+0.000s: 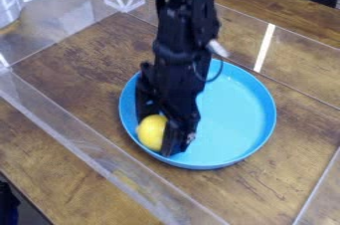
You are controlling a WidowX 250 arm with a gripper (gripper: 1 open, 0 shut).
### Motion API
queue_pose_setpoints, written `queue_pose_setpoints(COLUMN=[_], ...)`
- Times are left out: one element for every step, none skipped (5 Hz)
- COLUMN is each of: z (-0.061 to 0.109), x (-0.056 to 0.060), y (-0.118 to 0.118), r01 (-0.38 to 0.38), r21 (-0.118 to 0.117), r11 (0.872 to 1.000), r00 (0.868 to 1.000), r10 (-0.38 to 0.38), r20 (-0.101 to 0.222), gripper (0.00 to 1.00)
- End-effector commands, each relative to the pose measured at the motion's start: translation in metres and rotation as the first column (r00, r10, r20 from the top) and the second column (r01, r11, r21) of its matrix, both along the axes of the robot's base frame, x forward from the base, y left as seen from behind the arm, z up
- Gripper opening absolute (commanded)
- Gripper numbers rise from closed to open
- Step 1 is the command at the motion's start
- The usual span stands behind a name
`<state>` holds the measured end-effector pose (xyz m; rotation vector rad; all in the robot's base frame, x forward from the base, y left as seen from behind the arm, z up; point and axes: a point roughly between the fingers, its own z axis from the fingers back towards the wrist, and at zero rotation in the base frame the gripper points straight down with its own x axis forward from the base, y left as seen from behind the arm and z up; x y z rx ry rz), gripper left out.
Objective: Remove the lemon from the blue tray and put it on the table
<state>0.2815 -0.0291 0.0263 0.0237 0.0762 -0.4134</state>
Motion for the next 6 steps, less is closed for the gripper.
queue_pose_setpoints(z=[0.017, 0.014, 0.008, 0.001, -0.003, -0.007], x=[0.012, 0.014, 0.024, 0.032, 0.040, 0.045], y=[0.002, 0.004, 0.008, 0.014, 0.019, 0.022], r01=[0.005, 0.011, 0.019, 0.024, 0.033, 0.044], r21=[0.006, 0.001, 0.003, 0.003, 0.004, 0.003], r11=[1.000, 1.000, 1.000, 1.000, 0.999, 0.999], r00=[0.999, 0.999, 0.999, 0.999, 0.999, 0.998], r10=[-0.006, -0.011, -0.019, -0.024, -0.033, -0.044], r20=[0.050, 0.051, 0.049, 0.044, 0.043, 0.044], gripper=[0.00, 0.00, 0.00, 0.00, 0.00, 0.00])
